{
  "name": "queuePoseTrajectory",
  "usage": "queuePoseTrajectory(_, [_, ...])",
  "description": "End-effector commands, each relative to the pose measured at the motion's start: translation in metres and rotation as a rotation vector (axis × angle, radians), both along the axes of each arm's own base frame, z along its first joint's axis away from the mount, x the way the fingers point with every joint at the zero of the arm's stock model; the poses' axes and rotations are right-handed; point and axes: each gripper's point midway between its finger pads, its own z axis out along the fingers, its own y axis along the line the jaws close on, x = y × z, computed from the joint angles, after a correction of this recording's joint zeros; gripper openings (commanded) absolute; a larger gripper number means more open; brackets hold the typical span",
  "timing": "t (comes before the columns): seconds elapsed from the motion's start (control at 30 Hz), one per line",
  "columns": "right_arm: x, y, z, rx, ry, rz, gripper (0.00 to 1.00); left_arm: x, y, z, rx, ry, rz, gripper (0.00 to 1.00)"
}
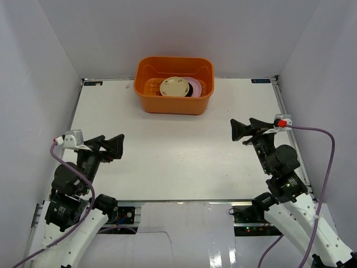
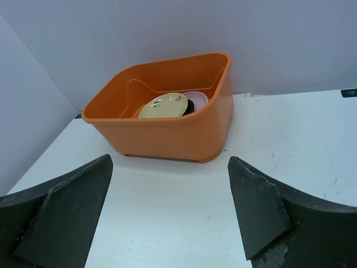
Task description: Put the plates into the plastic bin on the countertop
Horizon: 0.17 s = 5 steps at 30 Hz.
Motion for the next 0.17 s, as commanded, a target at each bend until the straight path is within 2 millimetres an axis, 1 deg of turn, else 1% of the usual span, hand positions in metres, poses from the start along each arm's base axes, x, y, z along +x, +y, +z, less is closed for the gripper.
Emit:
queuePoseTrajectory(0.0, [-0.001, -0.01, -0.004, -0.041, -0.003, -0.043, 0.9, -0.008, 0.012, -0.008, 0.0, 0.035, 0.048, 0.98])
queuePoseTrajectory(0.03, [-0.004, -0.012, 0.002, -0.036, -0.016, -0.047, 0.9, -0.009, 0.012, -0.008, -0.004, 0.034, 0.048, 0.98])
queuePoseTrajectory(0.13, [-0.008, -0.017, 0.008, -0.044, -0.031, -0.056, 0.9, -0.012, 0.018, -0.005, -0.011, 0.034, 0.072, 0.98])
